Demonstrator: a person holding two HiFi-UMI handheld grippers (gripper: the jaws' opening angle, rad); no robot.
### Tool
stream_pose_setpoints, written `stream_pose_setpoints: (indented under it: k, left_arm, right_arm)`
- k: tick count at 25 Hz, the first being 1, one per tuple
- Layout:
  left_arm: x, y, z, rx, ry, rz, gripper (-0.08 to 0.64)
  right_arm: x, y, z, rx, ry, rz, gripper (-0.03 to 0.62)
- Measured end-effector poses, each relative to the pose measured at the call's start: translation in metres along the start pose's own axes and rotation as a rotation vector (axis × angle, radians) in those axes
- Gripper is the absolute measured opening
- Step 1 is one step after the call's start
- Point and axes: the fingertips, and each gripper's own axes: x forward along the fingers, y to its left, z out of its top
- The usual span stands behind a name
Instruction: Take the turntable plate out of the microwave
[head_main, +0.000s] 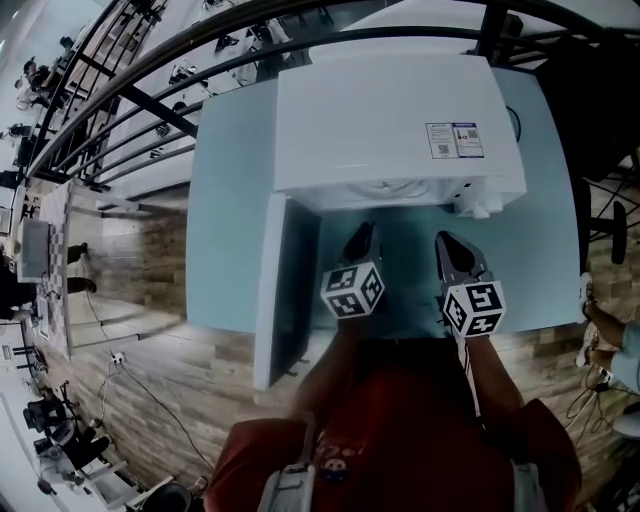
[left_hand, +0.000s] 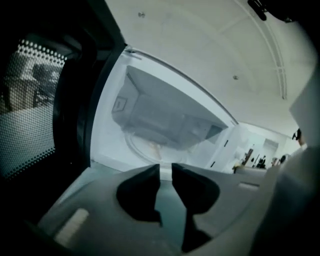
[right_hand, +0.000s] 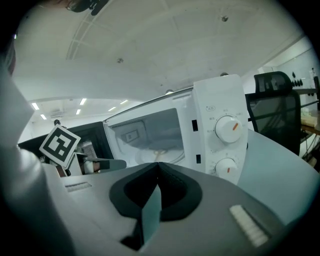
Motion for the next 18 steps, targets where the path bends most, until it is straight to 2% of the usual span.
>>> stream_pose_setpoints:
  k: [4,13,18]
  left_arm:
    - [0.015,-0.002,0.0,-0.086,-0.01,-0.021,0.08]
    - [0.05,0.011,-0.009,-0.37,-0.028,-0.047,0.101]
    - [0.06,0.015,-0.013,-0.471,-0.038,-0.052,0.112]
  right_arm:
    - [0.006,-0.003,-0.006,0.009,0.022,0.011,0.0]
    - [0.015,-0.024,-0.013,0.018,0.052,0.0,0.0]
    - [0.017,-0.031,-0.015,0.015,0.071,-0.003,-0.001]
